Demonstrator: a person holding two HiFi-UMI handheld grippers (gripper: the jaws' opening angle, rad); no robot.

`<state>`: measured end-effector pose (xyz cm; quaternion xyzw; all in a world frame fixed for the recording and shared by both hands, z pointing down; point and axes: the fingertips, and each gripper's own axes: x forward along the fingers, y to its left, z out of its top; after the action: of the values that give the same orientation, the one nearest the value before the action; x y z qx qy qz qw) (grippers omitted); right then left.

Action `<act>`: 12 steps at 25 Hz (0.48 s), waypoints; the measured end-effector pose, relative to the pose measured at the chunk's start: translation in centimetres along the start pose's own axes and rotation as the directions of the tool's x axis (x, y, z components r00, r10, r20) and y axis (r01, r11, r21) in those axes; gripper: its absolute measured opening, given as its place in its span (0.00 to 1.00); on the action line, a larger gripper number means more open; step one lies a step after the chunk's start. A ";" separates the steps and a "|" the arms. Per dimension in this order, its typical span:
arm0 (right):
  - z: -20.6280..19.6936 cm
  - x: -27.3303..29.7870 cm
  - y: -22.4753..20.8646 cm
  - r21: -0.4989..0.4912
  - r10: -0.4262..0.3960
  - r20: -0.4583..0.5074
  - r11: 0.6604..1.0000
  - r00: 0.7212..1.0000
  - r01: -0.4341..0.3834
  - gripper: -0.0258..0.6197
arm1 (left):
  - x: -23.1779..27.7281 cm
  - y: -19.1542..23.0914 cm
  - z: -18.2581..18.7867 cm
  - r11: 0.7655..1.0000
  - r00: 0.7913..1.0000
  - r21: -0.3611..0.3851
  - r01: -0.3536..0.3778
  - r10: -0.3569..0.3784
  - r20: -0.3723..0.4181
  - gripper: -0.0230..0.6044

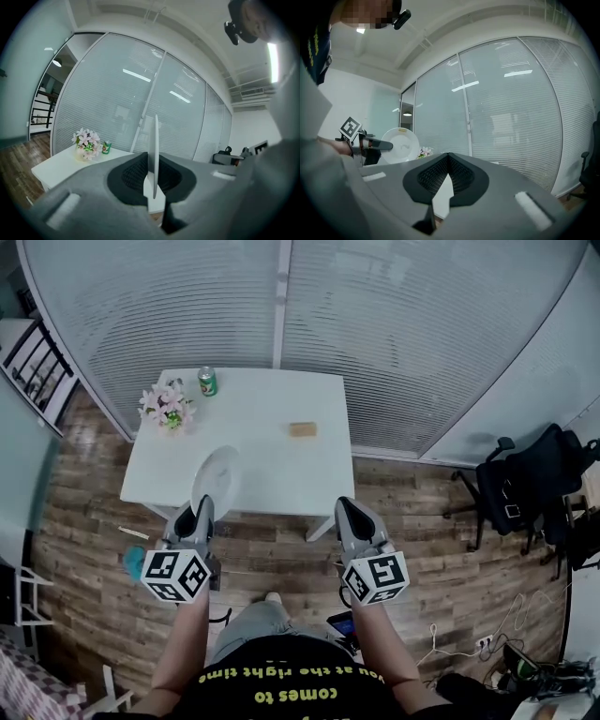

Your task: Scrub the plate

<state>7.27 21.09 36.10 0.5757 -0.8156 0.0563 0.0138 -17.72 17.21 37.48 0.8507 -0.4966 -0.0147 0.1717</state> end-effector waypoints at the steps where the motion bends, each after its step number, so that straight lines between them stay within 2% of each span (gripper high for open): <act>1: 0.0 0.5 -0.1 -0.001 -0.001 -0.001 1.000 1.000 0.001 0.05 | 0.3 0.3 0.0 1.000 1.000 0.001 0.003 -0.003 -0.001 0.07; 12: -0.2 3.8 -0.9 -0.005 -0.006 -0.019 1.000 1.000 0.006 0.05 | 2.7 2.3 0.6 1.000 1.000 -0.002 0.016 -0.016 -0.013 0.07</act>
<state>6.85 17.23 36.67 0.5776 -0.8138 0.0596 0.0234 -18.38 13.73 38.05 0.8545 -0.4887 -0.0110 0.1757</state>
